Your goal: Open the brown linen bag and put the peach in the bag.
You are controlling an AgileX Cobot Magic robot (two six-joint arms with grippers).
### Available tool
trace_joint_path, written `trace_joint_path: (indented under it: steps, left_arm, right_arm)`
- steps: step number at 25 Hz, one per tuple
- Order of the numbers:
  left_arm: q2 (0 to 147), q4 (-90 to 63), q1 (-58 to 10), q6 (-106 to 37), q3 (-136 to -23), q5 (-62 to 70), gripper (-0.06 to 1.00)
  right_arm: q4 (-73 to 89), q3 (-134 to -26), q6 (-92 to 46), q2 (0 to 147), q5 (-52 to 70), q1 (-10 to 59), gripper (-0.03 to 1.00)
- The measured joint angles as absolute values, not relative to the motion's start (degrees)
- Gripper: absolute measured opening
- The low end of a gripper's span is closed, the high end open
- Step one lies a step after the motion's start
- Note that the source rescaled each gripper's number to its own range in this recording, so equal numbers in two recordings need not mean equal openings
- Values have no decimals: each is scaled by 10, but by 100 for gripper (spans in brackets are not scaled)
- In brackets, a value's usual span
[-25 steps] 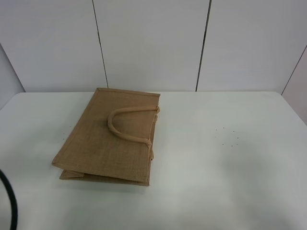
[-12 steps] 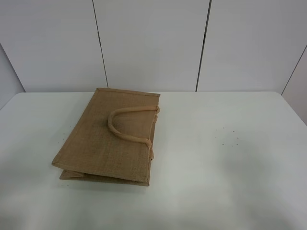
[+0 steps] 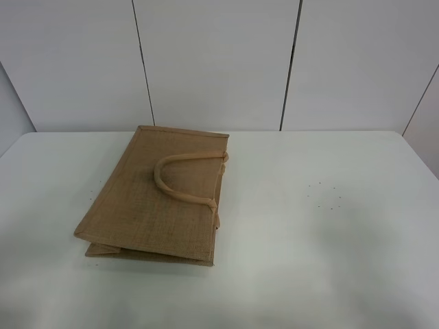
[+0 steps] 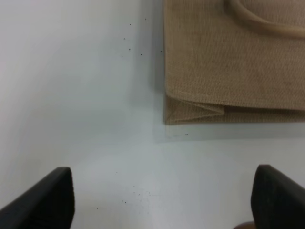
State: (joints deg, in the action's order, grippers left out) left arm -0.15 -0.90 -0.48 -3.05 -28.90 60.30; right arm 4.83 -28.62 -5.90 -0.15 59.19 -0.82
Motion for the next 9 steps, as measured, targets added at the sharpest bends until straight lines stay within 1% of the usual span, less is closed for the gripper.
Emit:
trace_joint_path:
  steps: [9]
  left_arm:
    - [-2, -9, -5, -31, -289, 603, 97]
  right_arm:
    - [48, -286, -59, -1, 592, -8, 100]
